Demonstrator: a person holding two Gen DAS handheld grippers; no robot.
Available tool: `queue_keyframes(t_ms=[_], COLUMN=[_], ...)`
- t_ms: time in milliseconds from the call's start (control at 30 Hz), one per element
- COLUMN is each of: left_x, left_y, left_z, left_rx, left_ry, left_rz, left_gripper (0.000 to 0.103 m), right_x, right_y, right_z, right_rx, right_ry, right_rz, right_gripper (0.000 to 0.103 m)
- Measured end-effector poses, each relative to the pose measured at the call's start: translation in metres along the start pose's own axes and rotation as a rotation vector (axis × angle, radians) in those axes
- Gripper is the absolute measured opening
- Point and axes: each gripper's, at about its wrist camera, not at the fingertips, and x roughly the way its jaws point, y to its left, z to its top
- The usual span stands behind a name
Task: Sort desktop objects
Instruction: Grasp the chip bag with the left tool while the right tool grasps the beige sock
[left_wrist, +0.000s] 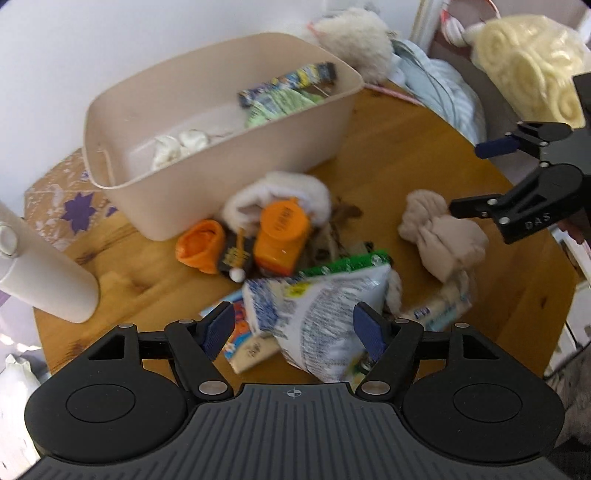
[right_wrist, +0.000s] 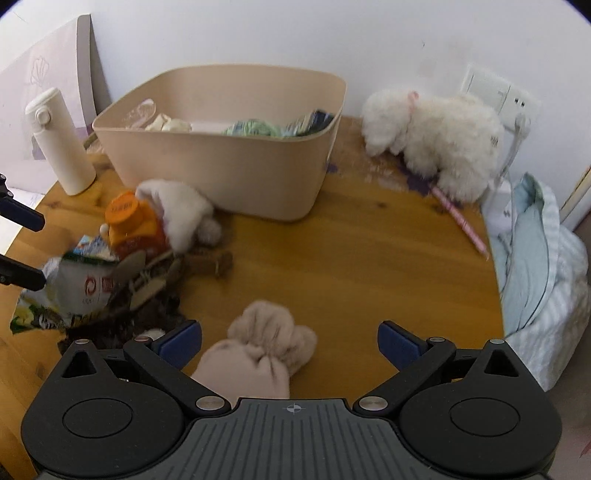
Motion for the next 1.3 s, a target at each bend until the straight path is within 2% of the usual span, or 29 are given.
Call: queue_keyframes(t_ms=[167, 333, 533, 667, 733, 800, 833, 867, 900, 1100, 1300], left_x=[0.005, 0.020, 0.040, 0.048, 0.050, 0.050, 0.049, 0.048, 0.047, 0.042, 0.032], left_y=[-0.010, -0.014, -0.017, -0.012, -0.008, -0.006, -0.004, -0.004, -0.004, 0.001, 0.005], left_z=[-0.002, -0.003, -0.003, -0.003, -0.003, -0.004, -0.004, -0.005, -0.006, -0.011, -0.011], left_rx=[0.006, -0.013, -0.016, -0.062, -0.095, -0.126, -0.138, -0.145, -0.147, -0.174, -0.180], left_ry=[0.020, 0.054, 0.083, 0.099, 0.094, 0.087, 0.082, 0.077, 0.075, 0.058, 0.038], left_rz=[-0.043, -0.048, -0.025, -0.033, -0.043, -0.056, -0.060, -0.064, -0.065, -0.086, -0.100], left_gripper=[0.073, 0.073, 0.073, 0.072, 0.068, 0.064, 0.063, 0.060, 0.059, 0.048, 0.043], right_x=[0.010, 0.019, 0.033, 0.038, 0.040, 0.042, 0.043, 0.044, 0.045, 0.039, 0.023], right_y=[0.004, 0.005, 0.000, 0.000, -0.002, -0.004, -0.005, -0.005, -0.004, -0.001, -0.008], right_z=[-0.007, -0.009, -0.012, -0.015, -0.016, -0.017, -0.017, -0.018, -0.019, -0.019, -0.009], right_rx=[-0.008, -0.013, 0.053, 0.062, 0.072, 0.082, 0.088, 0.091, 0.087, 0.035, 0.005], right_ry=[0.031, 0.052, 0.081, 0.085, 0.086, 0.102, 0.112, 0.123, 0.132, 0.103, 0.051], right_rz=[-0.005, 0.006, 0.023, 0.053, 0.067, 0.107, 0.126, 0.142, 0.151, 0.147, 0.154], right_gripper=[0.103, 0.103, 0.103, 0.103, 0.097, 0.077, 0.071, 0.054, 0.048, 0.034, 0.034])
